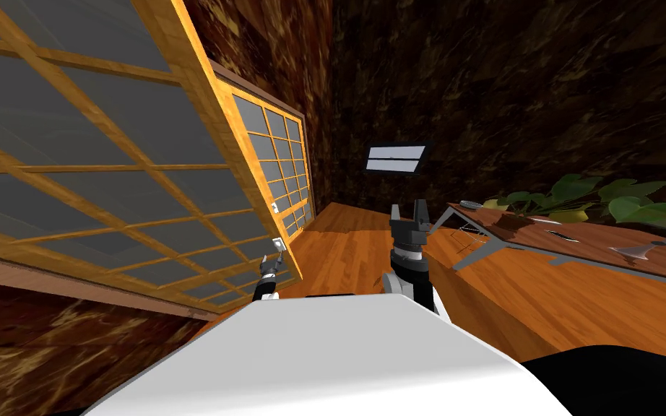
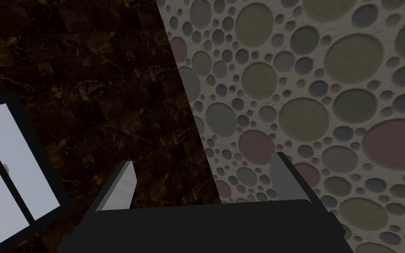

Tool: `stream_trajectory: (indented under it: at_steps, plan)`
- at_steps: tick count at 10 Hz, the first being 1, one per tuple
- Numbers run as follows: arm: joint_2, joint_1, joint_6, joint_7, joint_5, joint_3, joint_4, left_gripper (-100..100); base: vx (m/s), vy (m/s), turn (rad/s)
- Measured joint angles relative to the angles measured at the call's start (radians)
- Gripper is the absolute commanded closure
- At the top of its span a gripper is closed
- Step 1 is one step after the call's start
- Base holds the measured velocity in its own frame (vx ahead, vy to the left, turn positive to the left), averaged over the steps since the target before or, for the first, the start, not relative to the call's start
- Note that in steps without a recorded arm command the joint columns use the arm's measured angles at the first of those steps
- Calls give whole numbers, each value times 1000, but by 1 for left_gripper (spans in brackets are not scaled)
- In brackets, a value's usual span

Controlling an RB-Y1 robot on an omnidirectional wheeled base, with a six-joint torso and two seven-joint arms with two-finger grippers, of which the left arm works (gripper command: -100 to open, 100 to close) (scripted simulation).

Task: Pull the door open

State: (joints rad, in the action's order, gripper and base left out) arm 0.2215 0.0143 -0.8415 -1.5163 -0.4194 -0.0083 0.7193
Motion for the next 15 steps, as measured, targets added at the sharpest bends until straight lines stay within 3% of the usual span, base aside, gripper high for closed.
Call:
stream_trajectory:
  at_steps: [3,4,10,13,15]
  plan:
    - [30,6,-22,-31,-13,16,-26,-100,195,28,-74]
    - [31,5,-25,-34,-13,17,-29,100,-14,-2,39]
    - [30,9,-18,-31,-13,16,-29,100,-38,3,-17]
    - [53,15,-29,-62,5,-9,-24,100,-189,20,-77]
    - [64,35,-25,-83,20,-34,-8,100,-193,28,-89]
